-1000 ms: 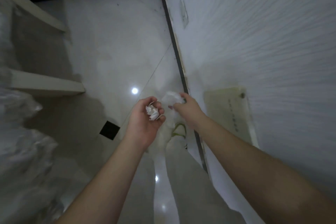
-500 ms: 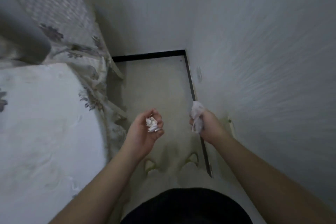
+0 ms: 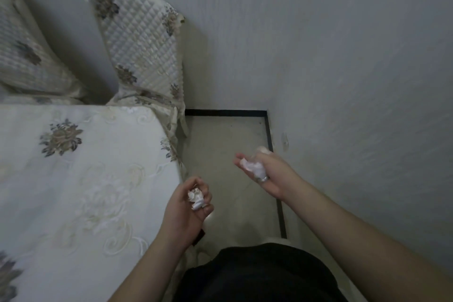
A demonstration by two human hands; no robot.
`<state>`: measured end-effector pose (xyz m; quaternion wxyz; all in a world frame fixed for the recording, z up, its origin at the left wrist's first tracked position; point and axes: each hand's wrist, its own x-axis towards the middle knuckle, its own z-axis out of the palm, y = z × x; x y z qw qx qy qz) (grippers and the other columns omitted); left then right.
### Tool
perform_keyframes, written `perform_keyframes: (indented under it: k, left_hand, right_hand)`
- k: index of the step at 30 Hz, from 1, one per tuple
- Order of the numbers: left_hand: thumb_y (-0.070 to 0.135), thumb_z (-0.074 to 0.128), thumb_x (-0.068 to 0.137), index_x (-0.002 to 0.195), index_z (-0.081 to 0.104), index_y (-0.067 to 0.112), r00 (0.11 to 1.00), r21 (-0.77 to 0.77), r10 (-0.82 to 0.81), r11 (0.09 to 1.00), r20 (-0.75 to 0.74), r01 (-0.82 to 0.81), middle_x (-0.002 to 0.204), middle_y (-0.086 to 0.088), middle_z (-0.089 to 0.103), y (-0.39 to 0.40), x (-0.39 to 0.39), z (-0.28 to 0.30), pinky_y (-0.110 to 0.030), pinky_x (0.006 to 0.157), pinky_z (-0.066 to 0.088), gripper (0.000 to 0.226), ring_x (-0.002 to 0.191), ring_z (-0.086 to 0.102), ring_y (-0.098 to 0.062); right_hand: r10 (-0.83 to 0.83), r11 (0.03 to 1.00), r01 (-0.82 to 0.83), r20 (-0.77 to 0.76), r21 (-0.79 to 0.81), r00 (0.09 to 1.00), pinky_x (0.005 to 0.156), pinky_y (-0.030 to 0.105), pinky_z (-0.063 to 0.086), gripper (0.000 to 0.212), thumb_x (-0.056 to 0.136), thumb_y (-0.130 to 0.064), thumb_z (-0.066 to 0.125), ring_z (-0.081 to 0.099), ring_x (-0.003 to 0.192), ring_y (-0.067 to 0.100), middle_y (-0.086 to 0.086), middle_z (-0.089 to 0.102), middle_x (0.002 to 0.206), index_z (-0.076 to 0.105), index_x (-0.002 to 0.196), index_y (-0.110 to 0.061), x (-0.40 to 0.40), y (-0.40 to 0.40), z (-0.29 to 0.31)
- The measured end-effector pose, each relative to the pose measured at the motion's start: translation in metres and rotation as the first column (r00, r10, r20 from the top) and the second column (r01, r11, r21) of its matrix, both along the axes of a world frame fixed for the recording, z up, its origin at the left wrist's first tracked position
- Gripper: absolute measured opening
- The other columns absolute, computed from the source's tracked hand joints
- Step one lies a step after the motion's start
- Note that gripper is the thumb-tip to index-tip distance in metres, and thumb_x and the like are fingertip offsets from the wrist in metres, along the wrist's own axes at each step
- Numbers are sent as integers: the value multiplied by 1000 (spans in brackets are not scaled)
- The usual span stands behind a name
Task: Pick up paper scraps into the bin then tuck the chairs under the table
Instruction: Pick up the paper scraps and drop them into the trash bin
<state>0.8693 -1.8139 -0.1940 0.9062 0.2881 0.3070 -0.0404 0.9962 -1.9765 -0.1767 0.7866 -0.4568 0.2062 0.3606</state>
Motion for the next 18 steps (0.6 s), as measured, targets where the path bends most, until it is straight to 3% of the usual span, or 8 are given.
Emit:
perform_keyframes:
  k: [2, 5, 8, 12, 15, 18]
  left_hand:
    - [23, 61, 76, 72, 53, 15, 999, -5, 52, 999, -3, -52, 65, -2, 43, 12, -8, -2, -26, 48, 23, 12, 46, 29, -11]
    - [21, 52, 82, 73, 53, 14, 992, -19, 121, 992, -22, -121, 65, -3, 42, 22, -15, -1, -25, 46, 25, 12, 43, 27, -11]
    - [17, 48, 84, 73, 50, 13, 977, -15, 210, 977, -27, -211, 64, -3, 41, 27, -13, 6, -22, 43, 27, 12, 40, 31, -11]
    - [13, 47, 82, 76, 48, 13, 939, 50, 344, 938, -26, -343, 65, -3, 44, 35, -9, 19, -22, 42, 31, 6, 41, 37, -11]
    - [14, 48, 82, 76, 49, 15, 894, 85, 447, 892, -20, -444, 66, -1, 45, 36, -10, 28, -23, 44, 29, 6, 43, 37, -12]
    - [13, 48, 81, 75, 49, 15, 835, 109, 550, 831, -5, -546, 65, -1, 47, 32, -17, 36, -24, 45, 29, 6, 44, 38, -12]
  right_hand:
    - [55, 998, -56, 31, 10, 998, 60, 30, 57, 19, 88, 13, 43, 71, 83, 30, 30, 61, 110, 48, 92, -5, 1, 12, 5]
    - [167, 984, -161, 68, -79, 984, 49, 24, 50, 36, 87, 10, 45, 61, 58, 17, 20, 62, 96, 55, 117, -8, 6, 27, 5]
    - [204, 974, -201, 20, -103, 979, 38, 16, 37, 23, 91, 3, 41, 41, 43, 7, 7, 52, 72, 55, 106, -8, 15, 43, 5]
    - [307, 952, -305, -130, 36, 943, 33, 16, 21, 7, 85, -10, 45, 26, 39, 7, 2, 40, 61, 50, 89, -10, 34, 66, -1]
    - [494, 868, -480, -116, 131, 862, 35, 18, 28, 19, 75, -23, 63, 34, 41, 8, 1, 44, 61, 53, 87, -11, 44, 88, 9]
    - [651, 740, -632, -8, 232, 759, 48, 23, 49, 17, 86, -15, 59, 61, 56, 12, 5, 65, 72, 58, 102, -10, 45, 111, 14]
